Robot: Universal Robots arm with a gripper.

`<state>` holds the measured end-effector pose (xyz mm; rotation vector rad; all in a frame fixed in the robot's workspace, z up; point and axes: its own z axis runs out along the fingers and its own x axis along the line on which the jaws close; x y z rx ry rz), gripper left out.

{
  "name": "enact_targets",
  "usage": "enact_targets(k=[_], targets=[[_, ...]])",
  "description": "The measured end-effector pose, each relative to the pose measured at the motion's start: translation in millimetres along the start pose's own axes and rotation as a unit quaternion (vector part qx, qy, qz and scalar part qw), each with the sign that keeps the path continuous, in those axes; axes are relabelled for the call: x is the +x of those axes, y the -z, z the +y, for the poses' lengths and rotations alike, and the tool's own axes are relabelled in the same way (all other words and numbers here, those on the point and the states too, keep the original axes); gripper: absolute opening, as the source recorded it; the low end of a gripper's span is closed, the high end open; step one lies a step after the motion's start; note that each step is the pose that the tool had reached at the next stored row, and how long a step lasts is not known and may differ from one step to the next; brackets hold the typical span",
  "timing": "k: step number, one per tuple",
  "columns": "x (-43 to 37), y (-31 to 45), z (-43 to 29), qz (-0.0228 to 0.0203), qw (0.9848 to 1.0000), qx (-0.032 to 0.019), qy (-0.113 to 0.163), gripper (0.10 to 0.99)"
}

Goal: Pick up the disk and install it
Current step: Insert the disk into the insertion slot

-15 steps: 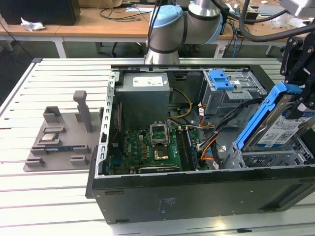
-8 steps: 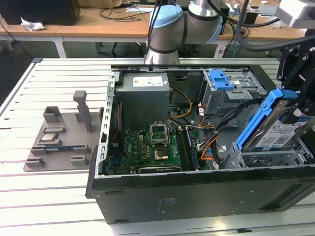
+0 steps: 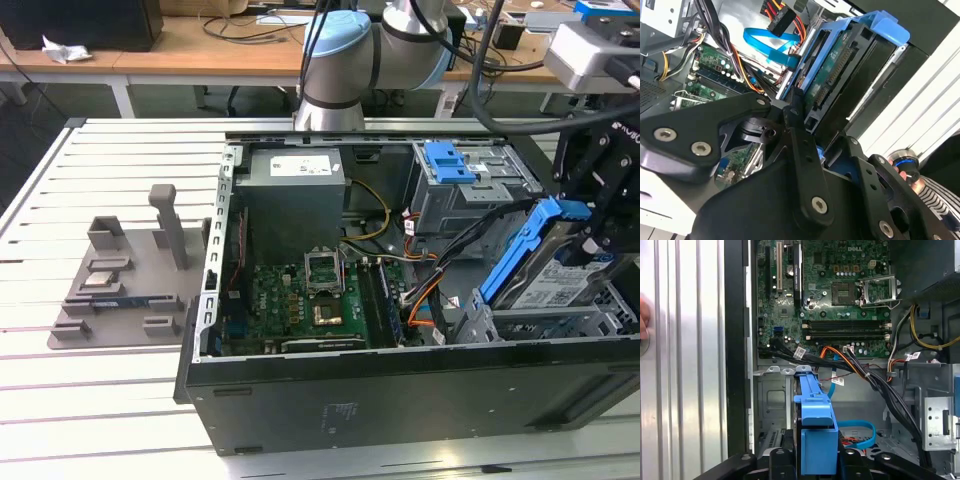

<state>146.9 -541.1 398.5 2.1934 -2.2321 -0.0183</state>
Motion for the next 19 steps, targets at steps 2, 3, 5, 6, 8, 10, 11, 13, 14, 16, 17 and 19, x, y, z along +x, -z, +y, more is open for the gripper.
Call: enact_targets(k=[2, 3, 5, 6, 8, 10, 11, 13, 14, 16, 17, 19], targets=[[0.0, -3.4, 0.1, 0.0001, 1.0000, 0.0000, 0.000, 0.365], [0.0, -4.9, 0.2, 0.0000, 1.0000, 0.0000, 0.000, 0.365], [-0.1, -16.2, 0.8, -0.0006, 1.0000, 0.0002, 0.000, 0.365], [0.0, -22.5, 1.6, 0.0000, 1.0000, 0.0000, 0.000, 0.443], [0.0, -29.7, 2.3, 0.0000, 1.0000, 0.0000, 0.000, 0.106], [0.0, -30.8, 2.4, 0.0000, 1.0000, 0.0000, 0.000, 0.106], [0.1, -31.1, 2.5, 0.0000, 1.0000, 0.0000, 0.000, 0.106], [0.1, -28.3, 2.5, 0.0000, 1.0000, 0.0000, 0.000, 0.106], [0.0, -24.7, 2.6, 0.0001, 1.0000, 0.0000, 0.000, 0.106], [0.0, -21.1, 2.6, -0.0001, 1.0000, 0.0000, 0.000, 0.106], [0.0, -21.1, 2.6, -0.0001, 1.0000, 0.0000, 0.000, 0.106], [0.0, -21.0, 2.5, 0.0000, 1.0000, -0.0001, 0.000, 0.106]])
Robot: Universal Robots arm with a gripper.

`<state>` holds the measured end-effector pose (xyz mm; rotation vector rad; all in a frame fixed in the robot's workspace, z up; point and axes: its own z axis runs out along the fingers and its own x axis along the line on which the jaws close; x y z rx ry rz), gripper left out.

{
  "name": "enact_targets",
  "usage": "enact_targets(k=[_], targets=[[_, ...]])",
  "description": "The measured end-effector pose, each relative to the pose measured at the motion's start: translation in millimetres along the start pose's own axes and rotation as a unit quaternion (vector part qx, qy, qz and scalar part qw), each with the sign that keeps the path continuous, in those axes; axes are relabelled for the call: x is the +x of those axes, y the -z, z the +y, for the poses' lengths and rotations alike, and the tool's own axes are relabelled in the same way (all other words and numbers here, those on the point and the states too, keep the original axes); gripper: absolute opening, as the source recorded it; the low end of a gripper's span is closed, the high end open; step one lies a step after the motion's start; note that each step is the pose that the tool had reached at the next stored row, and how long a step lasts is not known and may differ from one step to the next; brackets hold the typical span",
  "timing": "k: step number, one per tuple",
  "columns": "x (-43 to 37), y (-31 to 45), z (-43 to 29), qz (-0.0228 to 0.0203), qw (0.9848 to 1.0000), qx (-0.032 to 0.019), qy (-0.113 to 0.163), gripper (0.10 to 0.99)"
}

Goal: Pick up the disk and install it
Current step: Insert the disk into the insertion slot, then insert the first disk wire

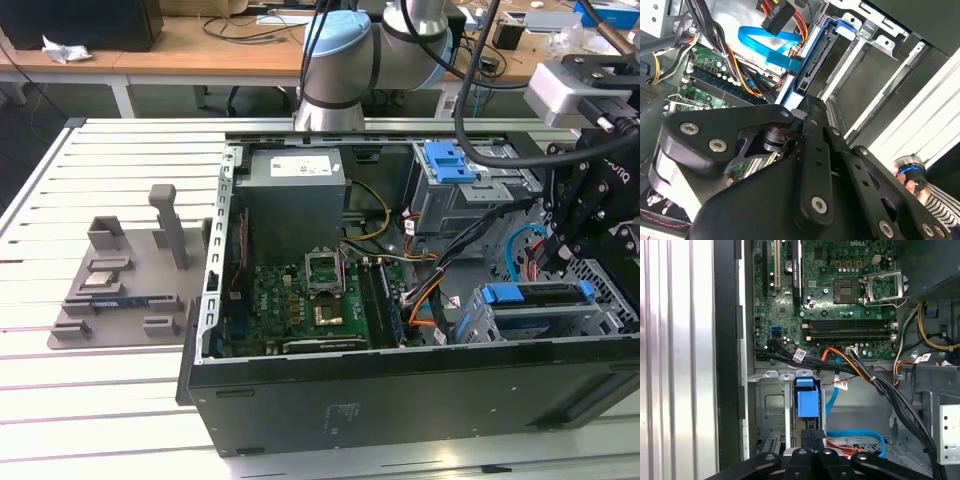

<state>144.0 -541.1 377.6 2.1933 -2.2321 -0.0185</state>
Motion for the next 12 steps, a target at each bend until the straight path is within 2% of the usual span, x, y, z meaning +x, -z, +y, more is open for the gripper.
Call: enact_targets(k=[12], targets=[[0.0, 0.3, -0.3, 0.0000, 1.0000, -0.0003, 0.000, 0.114]])
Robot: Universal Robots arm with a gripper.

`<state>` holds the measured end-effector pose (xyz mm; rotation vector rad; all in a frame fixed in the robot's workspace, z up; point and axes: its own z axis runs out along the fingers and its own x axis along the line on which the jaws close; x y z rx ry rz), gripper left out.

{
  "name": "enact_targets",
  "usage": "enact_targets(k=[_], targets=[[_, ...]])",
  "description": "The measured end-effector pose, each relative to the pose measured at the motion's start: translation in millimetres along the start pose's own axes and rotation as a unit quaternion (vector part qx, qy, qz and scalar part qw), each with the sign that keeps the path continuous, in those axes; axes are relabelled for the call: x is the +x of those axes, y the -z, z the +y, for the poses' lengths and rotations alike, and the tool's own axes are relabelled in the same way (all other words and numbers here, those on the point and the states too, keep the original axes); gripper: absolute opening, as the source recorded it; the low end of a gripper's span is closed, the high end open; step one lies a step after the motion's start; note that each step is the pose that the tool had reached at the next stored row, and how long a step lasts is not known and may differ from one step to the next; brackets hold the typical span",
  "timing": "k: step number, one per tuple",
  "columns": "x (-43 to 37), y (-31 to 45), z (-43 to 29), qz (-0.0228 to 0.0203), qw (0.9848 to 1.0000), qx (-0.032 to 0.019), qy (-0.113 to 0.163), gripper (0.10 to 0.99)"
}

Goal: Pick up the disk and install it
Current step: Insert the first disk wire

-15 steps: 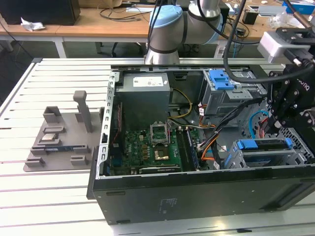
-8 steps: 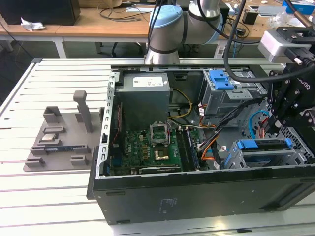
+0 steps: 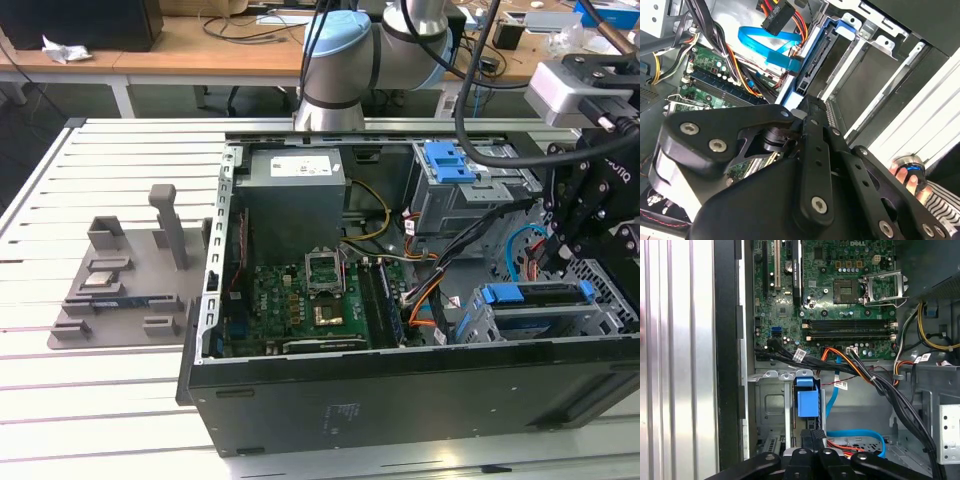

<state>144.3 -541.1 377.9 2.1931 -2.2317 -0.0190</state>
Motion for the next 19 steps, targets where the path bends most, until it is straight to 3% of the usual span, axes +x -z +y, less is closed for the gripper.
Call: enact_targets(k=[1, 2, 5, 13, 19], targets=[[0.0, 0.0, 0.0, 0.0000, 1.0000, 0.0000, 0.000, 0.173], [0.0, 0.0, 0.0, 0.0000, 1.0000, 0.0000, 0.000, 0.173], [0.0, 0.1, 0.0, 0.0000, 1.0000, 0.0000, 0.000, 0.361], [0.0, 0.2, -2.0, 0.0001, 1.0000, -0.0001, 0.000, 0.361], [-0.5, 0.5, -27.3, 0.0000, 1.0000, -0.0001, 0.000, 0.361]])
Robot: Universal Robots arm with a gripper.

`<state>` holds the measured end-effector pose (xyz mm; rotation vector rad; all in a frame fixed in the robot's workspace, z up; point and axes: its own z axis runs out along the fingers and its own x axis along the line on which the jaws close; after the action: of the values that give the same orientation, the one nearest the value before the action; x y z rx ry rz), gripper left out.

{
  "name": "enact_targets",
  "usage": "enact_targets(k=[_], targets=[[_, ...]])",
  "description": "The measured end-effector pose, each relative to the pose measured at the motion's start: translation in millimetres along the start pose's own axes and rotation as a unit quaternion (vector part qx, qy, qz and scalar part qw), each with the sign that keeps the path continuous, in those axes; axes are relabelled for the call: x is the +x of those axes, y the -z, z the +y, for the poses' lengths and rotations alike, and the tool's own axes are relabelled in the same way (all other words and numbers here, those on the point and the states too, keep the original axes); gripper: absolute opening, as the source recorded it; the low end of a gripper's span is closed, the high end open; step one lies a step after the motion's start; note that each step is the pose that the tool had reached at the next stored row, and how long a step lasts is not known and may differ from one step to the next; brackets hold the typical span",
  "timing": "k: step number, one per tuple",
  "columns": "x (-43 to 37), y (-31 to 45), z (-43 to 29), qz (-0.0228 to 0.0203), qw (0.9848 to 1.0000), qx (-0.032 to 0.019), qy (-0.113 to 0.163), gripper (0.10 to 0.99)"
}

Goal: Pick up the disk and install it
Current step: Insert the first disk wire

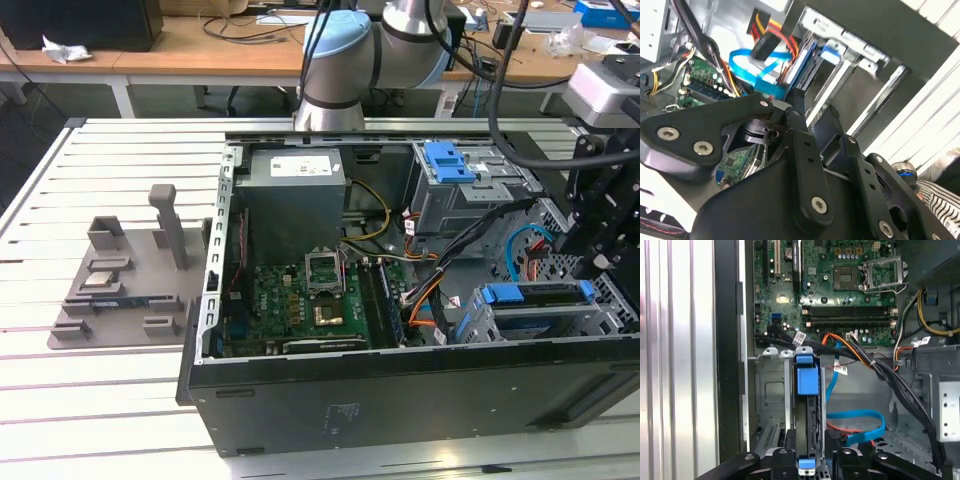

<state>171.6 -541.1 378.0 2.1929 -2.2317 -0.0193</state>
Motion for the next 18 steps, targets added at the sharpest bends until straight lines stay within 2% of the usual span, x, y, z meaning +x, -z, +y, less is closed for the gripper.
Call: enact_targets(k=[4, 7, 13, 14, 16, 18], targets=[[-1.7, 0.1, -12.4, 0.0005, 1.0000, -0.0003, 0.000, 0.361], [-7.3, 0.2, -17.5, 0.0010, 1.0000, -0.0004, 0.000, 0.361], [-32.4, -1.7, -18.1, 0.0011, 1.0000, -0.0006, 0.000, 0.361], [-38.1, -3.1, -18.2, 0.0011, 1.0000, -0.0009, 0.000, 0.361], [-44.1, -5.0, -18.5, 0.0012, 1.0000, -0.0015, 0.000, 0.361], [-49.9, -10.8, -19.0, 0.0011, 1.0000, -0.0028, 0.000, 0.361]])
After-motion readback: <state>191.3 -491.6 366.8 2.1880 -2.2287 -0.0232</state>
